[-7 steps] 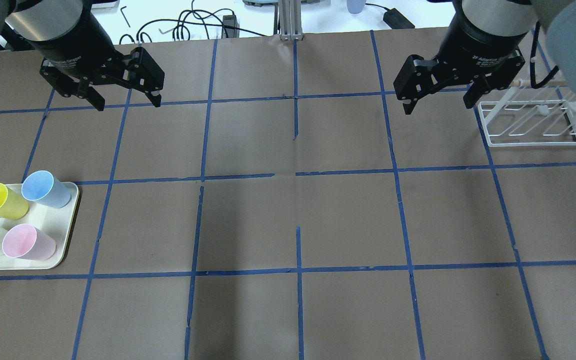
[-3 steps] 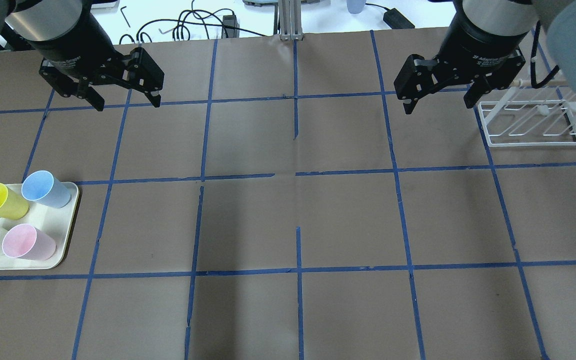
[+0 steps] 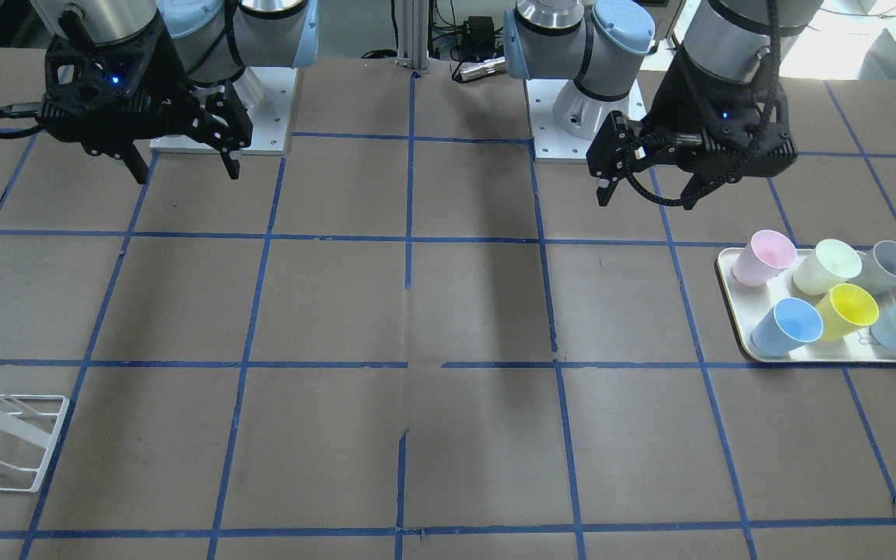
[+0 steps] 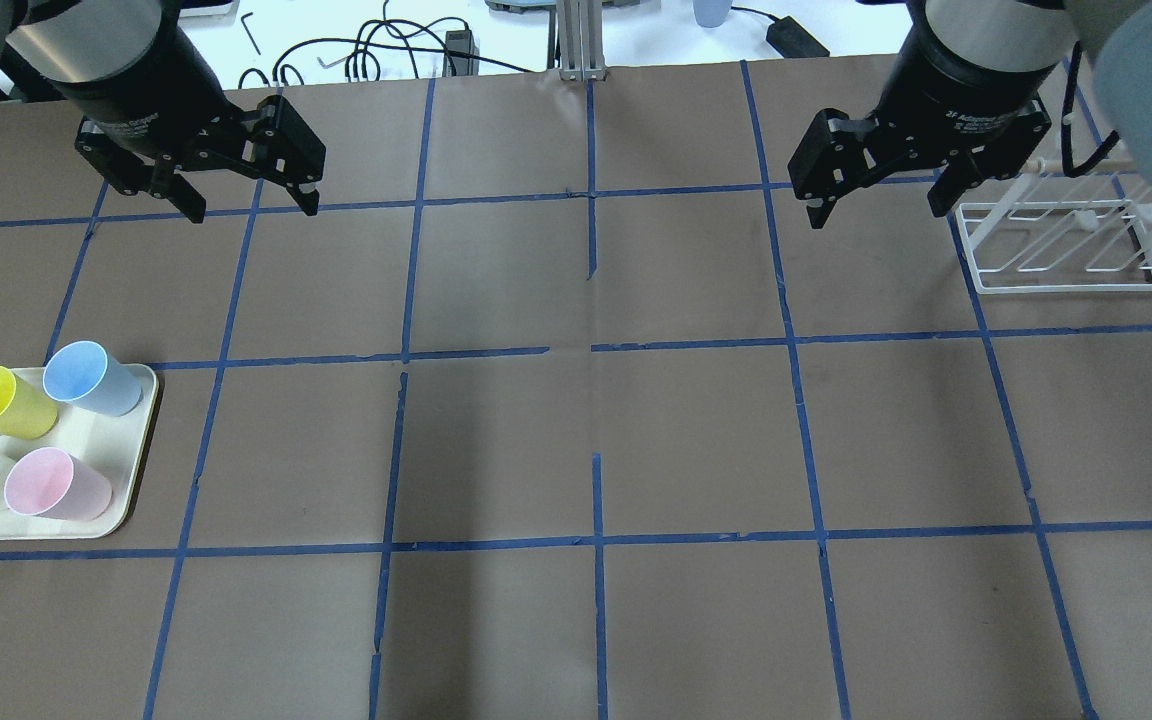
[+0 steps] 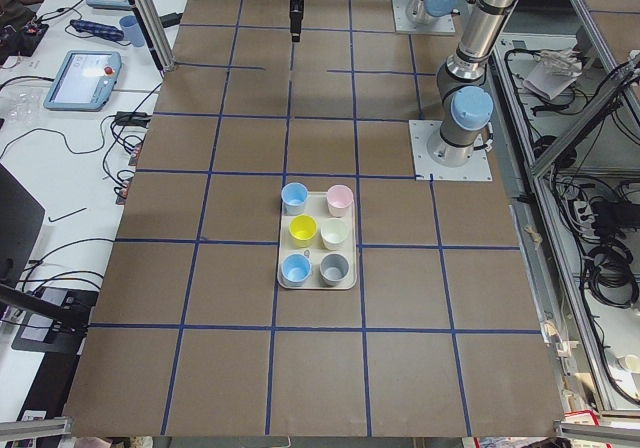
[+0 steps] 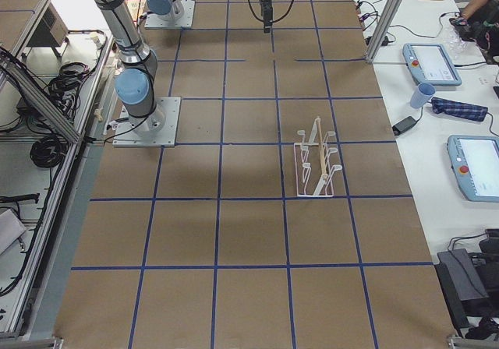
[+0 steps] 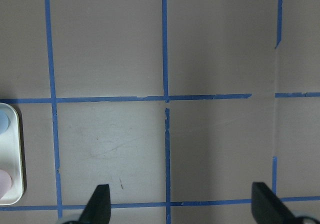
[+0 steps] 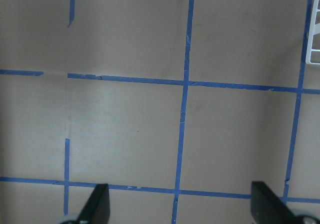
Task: Transfer IKEA cup to right arm and place on rack
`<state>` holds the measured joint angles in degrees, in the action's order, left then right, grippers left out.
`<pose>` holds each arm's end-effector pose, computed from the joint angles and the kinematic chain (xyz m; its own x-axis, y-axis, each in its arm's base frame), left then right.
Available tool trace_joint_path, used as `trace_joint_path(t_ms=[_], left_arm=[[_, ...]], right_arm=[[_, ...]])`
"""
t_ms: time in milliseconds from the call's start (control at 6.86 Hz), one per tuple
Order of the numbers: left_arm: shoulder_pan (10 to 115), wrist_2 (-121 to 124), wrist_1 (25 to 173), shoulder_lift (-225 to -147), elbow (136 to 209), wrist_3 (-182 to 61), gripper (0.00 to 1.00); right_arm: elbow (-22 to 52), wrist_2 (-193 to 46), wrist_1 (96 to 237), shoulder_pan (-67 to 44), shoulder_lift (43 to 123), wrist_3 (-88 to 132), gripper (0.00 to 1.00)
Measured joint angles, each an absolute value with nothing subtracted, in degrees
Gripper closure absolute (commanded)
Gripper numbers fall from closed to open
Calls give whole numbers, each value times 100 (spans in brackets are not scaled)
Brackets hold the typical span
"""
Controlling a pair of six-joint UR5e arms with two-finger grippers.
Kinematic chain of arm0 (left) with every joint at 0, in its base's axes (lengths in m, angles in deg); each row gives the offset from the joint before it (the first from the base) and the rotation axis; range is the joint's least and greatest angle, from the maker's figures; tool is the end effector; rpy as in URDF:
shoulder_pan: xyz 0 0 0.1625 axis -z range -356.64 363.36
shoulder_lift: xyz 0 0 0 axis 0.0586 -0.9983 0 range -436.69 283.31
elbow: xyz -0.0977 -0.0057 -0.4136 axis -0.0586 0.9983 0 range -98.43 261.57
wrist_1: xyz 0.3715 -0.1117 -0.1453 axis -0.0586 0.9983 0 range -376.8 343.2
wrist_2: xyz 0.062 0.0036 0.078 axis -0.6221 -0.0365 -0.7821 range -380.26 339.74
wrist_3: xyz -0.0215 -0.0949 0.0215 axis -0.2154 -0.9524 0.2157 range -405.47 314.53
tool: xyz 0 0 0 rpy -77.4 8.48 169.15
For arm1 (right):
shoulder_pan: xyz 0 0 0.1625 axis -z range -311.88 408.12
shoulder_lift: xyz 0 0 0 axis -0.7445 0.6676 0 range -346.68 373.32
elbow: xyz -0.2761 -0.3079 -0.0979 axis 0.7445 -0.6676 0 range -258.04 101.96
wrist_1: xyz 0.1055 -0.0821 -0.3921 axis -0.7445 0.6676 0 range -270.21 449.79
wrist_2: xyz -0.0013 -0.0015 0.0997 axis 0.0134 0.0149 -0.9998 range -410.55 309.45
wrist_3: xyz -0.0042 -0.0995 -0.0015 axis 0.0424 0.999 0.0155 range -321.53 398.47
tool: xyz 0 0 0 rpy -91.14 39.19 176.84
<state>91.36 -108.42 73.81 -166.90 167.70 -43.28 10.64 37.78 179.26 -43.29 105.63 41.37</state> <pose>-0.1191 -0.5023 0.5184 -0.9995 0.0049 0.0299 0.0033 0.9985 -0.0542 0.1480 -0.4758 0.5180 -0.9967 -0.0766 -0.0262 -0.0751 0.9956 -0.0556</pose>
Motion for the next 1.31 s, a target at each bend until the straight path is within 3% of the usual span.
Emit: trace_joint_path(t_ms=[874,1311], left_arm=[[9048,-11127,7445,-16663,16784,-4150,0],[8054,-11018,7650,-16696,16868,-2542,0]], right_arm=[[1064,3786,17917,-4329,10569,4137,0],[1064,3786,17917,-4329,10569,4137,0]])
